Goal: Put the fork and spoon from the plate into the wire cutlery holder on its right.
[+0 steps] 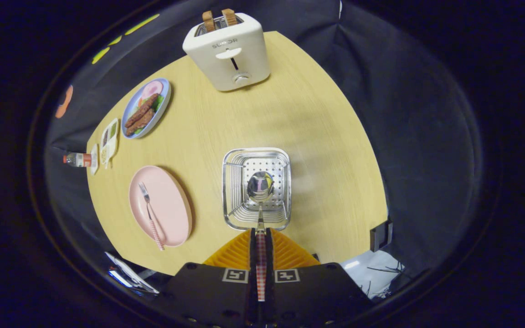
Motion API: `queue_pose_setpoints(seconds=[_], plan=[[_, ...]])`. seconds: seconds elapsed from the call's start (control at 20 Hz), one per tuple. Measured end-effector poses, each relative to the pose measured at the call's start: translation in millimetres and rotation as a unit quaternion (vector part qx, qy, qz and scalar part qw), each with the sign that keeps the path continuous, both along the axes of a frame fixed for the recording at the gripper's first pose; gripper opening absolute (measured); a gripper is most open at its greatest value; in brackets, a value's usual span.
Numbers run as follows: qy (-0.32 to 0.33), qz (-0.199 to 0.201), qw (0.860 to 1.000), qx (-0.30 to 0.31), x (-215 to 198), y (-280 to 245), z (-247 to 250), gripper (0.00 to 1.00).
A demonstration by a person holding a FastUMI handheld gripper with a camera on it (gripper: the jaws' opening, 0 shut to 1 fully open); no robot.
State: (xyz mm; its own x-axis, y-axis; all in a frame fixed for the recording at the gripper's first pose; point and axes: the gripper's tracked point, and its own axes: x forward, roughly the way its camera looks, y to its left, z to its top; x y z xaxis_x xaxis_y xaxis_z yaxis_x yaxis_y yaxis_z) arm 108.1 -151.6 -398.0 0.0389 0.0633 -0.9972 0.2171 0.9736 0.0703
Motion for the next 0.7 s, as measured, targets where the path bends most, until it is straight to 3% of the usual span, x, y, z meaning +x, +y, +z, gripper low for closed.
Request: queue_pose_setpoints(seconds=[0.45,0.5,0.55,0.7], plan=[[-0.037,0.023,0.999,0.0,14,4,7,0.11],[-0.047,0.027,0.999,0.001,15,5,10,0.15],[-0.057,0.033,0.998,0.001,15,7,13,0.27],[-0.094,0.051,0.994,0.004,20,18,27,0.42]])
